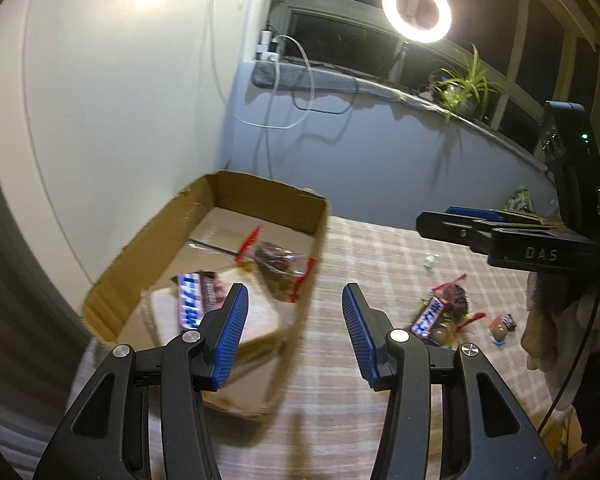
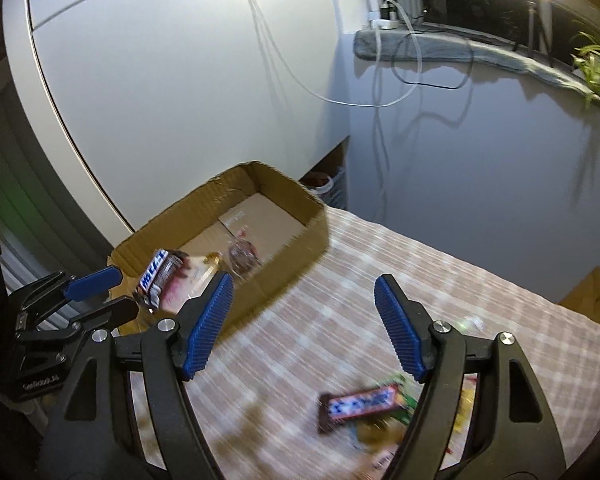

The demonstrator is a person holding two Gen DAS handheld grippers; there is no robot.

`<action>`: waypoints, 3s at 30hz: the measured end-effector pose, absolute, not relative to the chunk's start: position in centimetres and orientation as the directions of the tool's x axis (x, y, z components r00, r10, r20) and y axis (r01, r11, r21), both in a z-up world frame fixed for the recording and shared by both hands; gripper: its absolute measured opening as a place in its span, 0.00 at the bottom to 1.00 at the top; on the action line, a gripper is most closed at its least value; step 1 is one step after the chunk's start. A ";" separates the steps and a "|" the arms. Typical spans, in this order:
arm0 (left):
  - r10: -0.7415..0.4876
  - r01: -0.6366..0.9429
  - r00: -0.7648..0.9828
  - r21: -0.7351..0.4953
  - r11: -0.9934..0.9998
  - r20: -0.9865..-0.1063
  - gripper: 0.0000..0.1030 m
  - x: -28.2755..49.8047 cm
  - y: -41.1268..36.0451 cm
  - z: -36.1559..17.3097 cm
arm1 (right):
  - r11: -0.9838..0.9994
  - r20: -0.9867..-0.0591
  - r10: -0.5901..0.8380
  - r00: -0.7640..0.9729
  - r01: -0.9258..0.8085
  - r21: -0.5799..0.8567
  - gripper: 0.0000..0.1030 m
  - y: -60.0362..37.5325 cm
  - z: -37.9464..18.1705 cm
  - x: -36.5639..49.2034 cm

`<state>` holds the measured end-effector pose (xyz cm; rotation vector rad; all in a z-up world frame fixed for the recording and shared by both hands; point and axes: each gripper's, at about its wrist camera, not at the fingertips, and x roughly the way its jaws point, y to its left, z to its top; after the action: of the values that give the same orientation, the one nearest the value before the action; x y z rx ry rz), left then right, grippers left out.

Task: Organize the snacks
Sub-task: 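Grasp a second chocolate bar with the left gripper while the right grasps the round cup candy, then carry the chocolate bar and round cup candy toward the cardboard box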

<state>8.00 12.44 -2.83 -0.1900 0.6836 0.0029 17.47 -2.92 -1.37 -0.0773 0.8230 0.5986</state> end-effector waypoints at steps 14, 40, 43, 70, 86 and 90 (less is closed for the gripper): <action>-0.173 0.063 0.733 -0.189 0.980 -0.658 0.46 9.5 6.3 -4.1 | 0.895 -0.742 0.379 0.553 -0.422 0.143 0.74 -14.0 -2.9 14.4; -0.293 0.244 0.582 -0.181 0.953 -0.759 0.38 15.9 -0.7 -9.0 | 0.940 -0.845 0.290 0.449 -0.300 0.163 0.48 -21.8 -10.9 12.1; -0.289 0.256 0.562 -0.169 0.952 -0.775 0.38 16.7 -1.0 -9.8 | 0.938 -0.845 0.285 0.452 -0.315 0.148 0.48 -21.5 -10.9 12.1; -0.306 0.206 0.569 -0.228 0.952 -0.763 0.26 16.4 1.2 -10.4 | 0.937 -0.843 0.237 0.483 -0.343 0.066 0.31 -20.0 -11.2 10.6; -0.285 0.184 0.671 -0.219 0.958 -0.684 0.26 12.6 3.3 -5.9 | 0.922 -0.785 0.276 0.554 -0.383 0.054 0.31 -17.7 -6.6 8.7; -0.275 0.169 0.693 -0.220 0.961 -0.666 0.26 11.6 4.6 -4.9 | 0.911 -0.767 0.295 0.569 -0.410 0.046 0.31 -16.0 -5.3 8.8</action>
<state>11.56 4.57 -4.94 -0.1462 0.7660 -0.2489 8.77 -15.97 -5.33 -0.1429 0.8721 0.4152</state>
